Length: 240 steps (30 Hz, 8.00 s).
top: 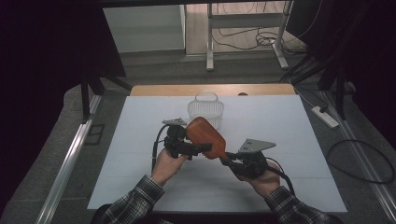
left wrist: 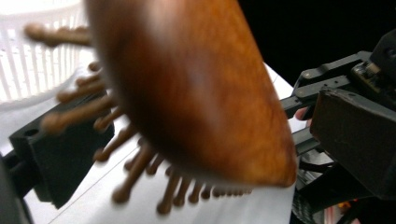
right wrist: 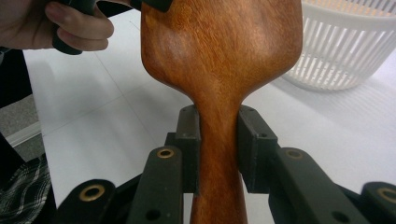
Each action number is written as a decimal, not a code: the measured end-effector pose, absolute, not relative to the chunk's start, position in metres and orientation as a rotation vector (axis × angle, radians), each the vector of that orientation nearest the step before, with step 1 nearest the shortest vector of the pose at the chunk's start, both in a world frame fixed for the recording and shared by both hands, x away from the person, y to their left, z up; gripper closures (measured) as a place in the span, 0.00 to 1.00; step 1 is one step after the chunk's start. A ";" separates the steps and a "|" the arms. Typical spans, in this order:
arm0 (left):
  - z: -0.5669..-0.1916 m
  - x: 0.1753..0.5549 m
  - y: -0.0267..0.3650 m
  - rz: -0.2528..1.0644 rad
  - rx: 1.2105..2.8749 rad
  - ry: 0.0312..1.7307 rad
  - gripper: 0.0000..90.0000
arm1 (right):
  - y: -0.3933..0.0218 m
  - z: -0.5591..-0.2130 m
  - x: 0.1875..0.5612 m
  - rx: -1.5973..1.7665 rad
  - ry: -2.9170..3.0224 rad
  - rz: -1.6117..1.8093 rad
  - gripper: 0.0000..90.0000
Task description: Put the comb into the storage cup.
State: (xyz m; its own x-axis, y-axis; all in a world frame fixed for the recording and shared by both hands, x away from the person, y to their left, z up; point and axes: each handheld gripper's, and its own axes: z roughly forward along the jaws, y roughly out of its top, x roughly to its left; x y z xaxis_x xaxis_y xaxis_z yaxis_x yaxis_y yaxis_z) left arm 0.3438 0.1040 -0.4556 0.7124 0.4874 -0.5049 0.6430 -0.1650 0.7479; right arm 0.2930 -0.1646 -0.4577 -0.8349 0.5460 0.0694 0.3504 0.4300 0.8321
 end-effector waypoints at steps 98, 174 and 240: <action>-0.405 0.384 0.134 -0.196 1.767 0.895 0.59 | -0.208 -0.461 0.312 0.939 2.633 1.135 0.00; -0.357 0.459 0.174 0.009 1.596 1.127 0.59 | -0.320 -0.455 0.246 1.297 2.328 1.023 0.00; -0.431 0.471 0.122 0.071 1.668 1.199 0.58 | -0.324 -0.453 0.238 1.336 2.302 0.971 0.00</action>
State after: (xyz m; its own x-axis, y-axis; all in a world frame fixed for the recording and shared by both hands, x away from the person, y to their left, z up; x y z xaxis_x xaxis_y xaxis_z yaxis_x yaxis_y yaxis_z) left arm 0.4712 0.1218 -0.4308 0.4997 0.7244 -0.4749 0.6632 0.0328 0.7477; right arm 0.2379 -0.3242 -0.4533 -0.5186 0.8522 0.0689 0.6438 0.3363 0.6873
